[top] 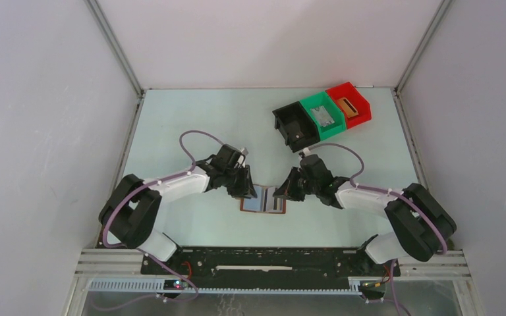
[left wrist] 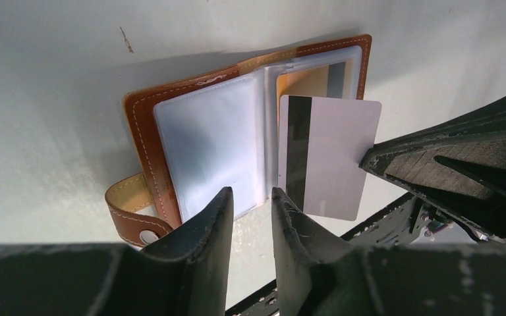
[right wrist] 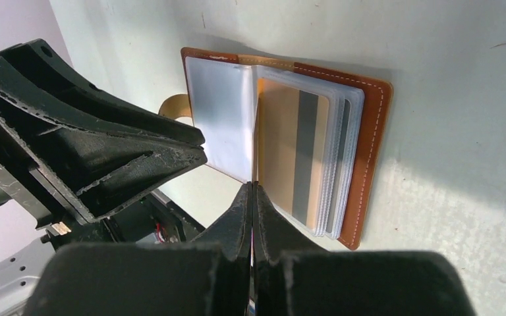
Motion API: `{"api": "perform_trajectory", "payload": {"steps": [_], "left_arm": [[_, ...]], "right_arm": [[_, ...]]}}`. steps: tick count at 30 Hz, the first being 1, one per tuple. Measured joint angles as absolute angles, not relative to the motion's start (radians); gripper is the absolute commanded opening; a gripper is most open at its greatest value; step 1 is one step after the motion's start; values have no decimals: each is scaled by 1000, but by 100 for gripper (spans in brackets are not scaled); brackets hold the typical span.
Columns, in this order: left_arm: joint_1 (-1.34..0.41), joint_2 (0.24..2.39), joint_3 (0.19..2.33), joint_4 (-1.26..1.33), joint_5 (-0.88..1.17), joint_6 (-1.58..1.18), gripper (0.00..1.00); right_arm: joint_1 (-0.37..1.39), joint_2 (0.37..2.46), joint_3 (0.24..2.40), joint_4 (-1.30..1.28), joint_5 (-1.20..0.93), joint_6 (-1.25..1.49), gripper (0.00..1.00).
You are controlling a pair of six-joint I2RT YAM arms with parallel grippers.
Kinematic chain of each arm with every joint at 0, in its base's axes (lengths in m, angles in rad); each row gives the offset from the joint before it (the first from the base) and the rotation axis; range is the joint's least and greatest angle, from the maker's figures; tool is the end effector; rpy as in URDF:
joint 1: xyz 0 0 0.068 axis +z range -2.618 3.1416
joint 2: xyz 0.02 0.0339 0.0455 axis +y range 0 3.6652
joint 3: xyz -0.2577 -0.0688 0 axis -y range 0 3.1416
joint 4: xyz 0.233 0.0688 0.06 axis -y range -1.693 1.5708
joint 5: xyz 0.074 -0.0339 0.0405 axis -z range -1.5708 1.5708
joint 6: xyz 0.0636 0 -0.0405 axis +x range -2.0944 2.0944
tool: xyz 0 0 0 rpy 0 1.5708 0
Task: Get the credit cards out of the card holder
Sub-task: Place the credit card in the storage box.
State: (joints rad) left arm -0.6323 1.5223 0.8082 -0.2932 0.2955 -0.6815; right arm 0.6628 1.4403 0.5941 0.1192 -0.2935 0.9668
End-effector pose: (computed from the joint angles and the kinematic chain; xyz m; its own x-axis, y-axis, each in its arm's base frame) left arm 0.2269 -0.1892 0.1496 -0.9648 -0.0402 -0.2597 0.1069 0.8427 -0.5277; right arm 0.2146 0.1909 0.1447 -0.9226 0.2793 -0.2661 -0.0001 0.6896 0.7242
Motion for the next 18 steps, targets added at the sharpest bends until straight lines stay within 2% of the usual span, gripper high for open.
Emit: {"api": "perform_trajectory", "payload": {"steps": [8, 14, 18], "left_arm": [[-632, 1512, 808, -273, 326, -682, 32], [-616, 1433, 812, -319, 324, -680, 31], [-557, 1385, 826, -366, 322, -665, 31]], "right_arm": [[660, 1390, 690, -56, -223, 898, 0], [677, 1430, 982, -382, -65, 857, 0], [718, 1480, 1099, -543, 24, 875, 0]]}}
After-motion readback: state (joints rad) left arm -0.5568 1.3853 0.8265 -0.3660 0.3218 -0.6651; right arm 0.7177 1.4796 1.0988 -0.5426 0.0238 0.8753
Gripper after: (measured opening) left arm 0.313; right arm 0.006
